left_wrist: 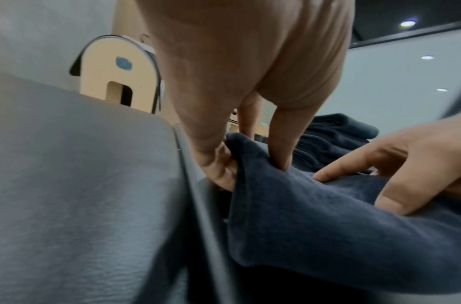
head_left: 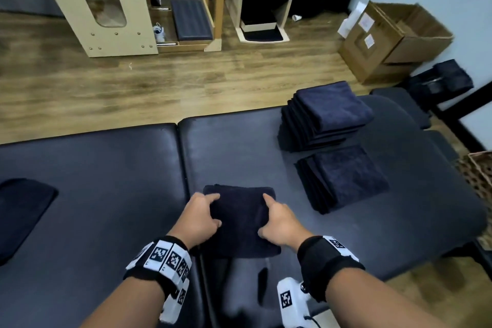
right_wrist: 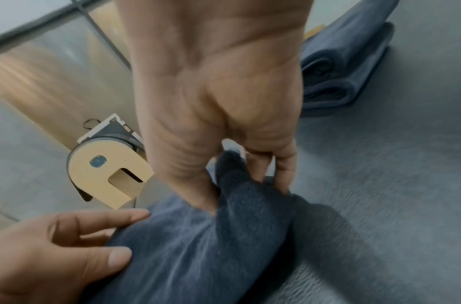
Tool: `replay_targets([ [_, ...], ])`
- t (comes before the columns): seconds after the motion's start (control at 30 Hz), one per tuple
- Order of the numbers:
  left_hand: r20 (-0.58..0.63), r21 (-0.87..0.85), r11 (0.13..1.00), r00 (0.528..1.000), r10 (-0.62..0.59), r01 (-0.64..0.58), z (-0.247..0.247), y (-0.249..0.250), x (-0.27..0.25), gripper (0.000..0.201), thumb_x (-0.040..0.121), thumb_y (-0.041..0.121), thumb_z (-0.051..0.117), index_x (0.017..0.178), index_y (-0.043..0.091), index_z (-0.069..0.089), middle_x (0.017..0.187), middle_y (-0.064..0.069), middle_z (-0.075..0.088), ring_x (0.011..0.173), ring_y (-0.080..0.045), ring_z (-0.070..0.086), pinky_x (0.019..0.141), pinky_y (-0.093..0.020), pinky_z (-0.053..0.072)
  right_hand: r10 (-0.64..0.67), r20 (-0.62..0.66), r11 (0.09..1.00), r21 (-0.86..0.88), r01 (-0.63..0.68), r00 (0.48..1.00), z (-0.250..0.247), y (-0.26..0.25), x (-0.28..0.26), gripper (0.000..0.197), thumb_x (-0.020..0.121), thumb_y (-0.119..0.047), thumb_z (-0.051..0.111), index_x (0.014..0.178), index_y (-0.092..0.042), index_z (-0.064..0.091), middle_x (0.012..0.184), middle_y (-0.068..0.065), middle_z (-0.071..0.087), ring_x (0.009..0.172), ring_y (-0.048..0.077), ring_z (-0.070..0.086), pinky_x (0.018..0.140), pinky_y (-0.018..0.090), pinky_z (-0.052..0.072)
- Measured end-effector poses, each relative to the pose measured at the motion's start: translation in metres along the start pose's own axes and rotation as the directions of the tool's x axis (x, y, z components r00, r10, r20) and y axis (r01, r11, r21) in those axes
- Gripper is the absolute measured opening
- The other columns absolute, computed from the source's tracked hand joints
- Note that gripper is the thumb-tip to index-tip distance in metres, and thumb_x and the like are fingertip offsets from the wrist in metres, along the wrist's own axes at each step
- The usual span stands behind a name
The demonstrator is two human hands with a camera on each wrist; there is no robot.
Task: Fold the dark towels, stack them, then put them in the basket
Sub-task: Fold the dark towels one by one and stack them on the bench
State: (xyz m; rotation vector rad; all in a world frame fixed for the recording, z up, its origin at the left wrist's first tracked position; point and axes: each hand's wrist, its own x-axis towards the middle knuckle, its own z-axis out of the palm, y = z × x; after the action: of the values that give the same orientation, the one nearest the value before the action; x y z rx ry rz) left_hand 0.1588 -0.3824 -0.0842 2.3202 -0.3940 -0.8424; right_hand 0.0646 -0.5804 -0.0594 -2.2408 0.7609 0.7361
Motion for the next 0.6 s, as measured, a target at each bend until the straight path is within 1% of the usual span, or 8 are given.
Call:
replay_targets([
  [0.07, 0.040, -0.006, 1.000, 0.999, 0.005, -0.004, 0.012, 0.014, -0.001, 0.075, 0.079, 0.012, 0.079, 0.147, 0.017, 0.046, 0.136, -0.004, 0.045, 0.132, -0.020, 0.046, 0.111, -0.023, 0.035, -0.010, -0.005, 1.000, 0.007, 0.010, 1.000, -0.014, 0.016, -0.008, 0.095, 0.077, -0.012, 0.067, 0.160, -0.026, 0.022, 0.144, 0.007, 0.052, 0.131, 0.024, 0.052, 0.102, 0.022, 0.044],
  [0.13, 0.054, -0.028, 1.000, 0.998, 0.015, -0.013, 0.023, 0.034, 0.002, 0.077, 0.077, 0.013, 0.081, 0.146, 0.018, 0.047, 0.136, -0.003, 0.046, 0.132, -0.019, 0.047, 0.111, -0.024, 0.036, -0.039, -0.058, 0.998, 0.037, 0.041, 0.998, -0.033, 0.035, -0.014, 0.087, 0.076, -0.011, 0.066, 0.155, -0.030, 0.036, 0.140, 0.001, 0.058, 0.128, 0.021, 0.055, 0.104, 0.024, 0.045],
  [0.2, 0.032, -0.063, 0.998, 0.999, 0.032, -0.030, 0.032, 0.060, 0.008, 0.077, 0.075, 0.012, 0.082, 0.145, 0.017, 0.049, 0.136, -0.003, 0.048, 0.132, -0.018, 0.047, 0.112, -0.024, 0.035, -0.074, -0.131, 0.993, 0.085, 0.085, 0.989, -0.055, 0.052, -0.020, 0.079, 0.073, -0.013, 0.064, 0.147, -0.036, 0.048, 0.136, -0.004, 0.062, 0.126, 0.017, 0.058, 0.105, 0.026, 0.047],
  [0.23, 0.012, -0.079, 0.996, 0.999, 0.039, -0.038, 0.035, 0.073, 0.011, 0.078, 0.074, 0.012, 0.083, 0.144, 0.016, 0.050, 0.135, -0.003, 0.049, 0.132, -0.018, 0.048, 0.113, -0.025, 0.034, -0.092, -0.169, 0.988, 0.105, 0.111, 0.981, -0.066, 0.059, -0.021, 0.076, 0.073, -0.013, 0.064, 0.144, -0.036, 0.051, 0.134, -0.005, 0.064, 0.125, 0.016, 0.058, 0.105, 0.025, 0.046],
  [0.33, -0.034, -0.108, 0.992, 0.997, 0.064, -0.068, 0.046, 0.119, 0.021, 0.082, 0.071, 0.017, 0.085, 0.145, 0.019, 0.049, 0.133, 0.000, 0.047, 0.131, -0.018, 0.048, 0.114, -0.033, 0.038, -0.134, -0.257, 0.977, 0.125, 0.170, 0.957, -0.112, 0.082, -0.024, 0.073, 0.075, -0.009, 0.063, 0.144, -0.035, 0.053, 0.135, -0.002, 0.062, 0.126, 0.017, 0.057, 0.107, 0.026, 0.045],
  [0.4, -0.046, -0.112, 0.991, 0.996, 0.075, -0.079, 0.056, 0.153, 0.028, 0.086, 0.071, 0.020, 0.086, 0.147, 0.022, 0.047, 0.132, 0.003, 0.045, 0.129, -0.017, 0.048, 0.113, -0.036, 0.040, -0.136, -0.299, 0.976, 0.123, 0.180, 0.944, -0.147, 0.100, -0.022, 0.072, 0.076, -0.009, 0.063, 0.142, -0.037, 0.054, 0.134, -0.001, 0.062, 0.126, 0.019, 0.057, 0.107, 0.026, 0.045],
  [0.5, -0.045, -0.114, 0.989, 0.995, 0.089, -0.094, 0.080, 0.204, 0.038, 0.092, 0.071, 0.023, 0.087, 0.150, 0.021, 0.041, 0.134, 0.001, 0.041, 0.131, -0.018, 0.046, 0.115, -0.036, 0.038, -0.142, -0.363, 0.979, 0.083, 0.184, 0.921, -0.195, 0.130, -0.013, 0.070, 0.074, -0.010, 0.062, 0.135, -0.043, 0.059, 0.131, -0.001, 0.065, 0.123, 0.022, 0.059, 0.105, 0.026, 0.045],
  [0.6, -0.038, -0.117, 0.988, 0.995, 0.096, -0.100, 0.107, 0.251, 0.051, 0.096, 0.073, 0.023, 0.087, 0.153, 0.018, 0.035, 0.139, -0.003, 0.036, 0.134, -0.020, 0.043, 0.117, -0.033, 0.034, -0.147, -0.411, 0.978, 0.075, 0.194, 0.900, -0.234, 0.160, -0.001, 0.069, 0.074, -0.007, 0.060, 0.134, -0.041, 0.061, 0.130, -0.001, 0.067, 0.123, 0.024, 0.059, 0.106, 0.029, 0.045],
])
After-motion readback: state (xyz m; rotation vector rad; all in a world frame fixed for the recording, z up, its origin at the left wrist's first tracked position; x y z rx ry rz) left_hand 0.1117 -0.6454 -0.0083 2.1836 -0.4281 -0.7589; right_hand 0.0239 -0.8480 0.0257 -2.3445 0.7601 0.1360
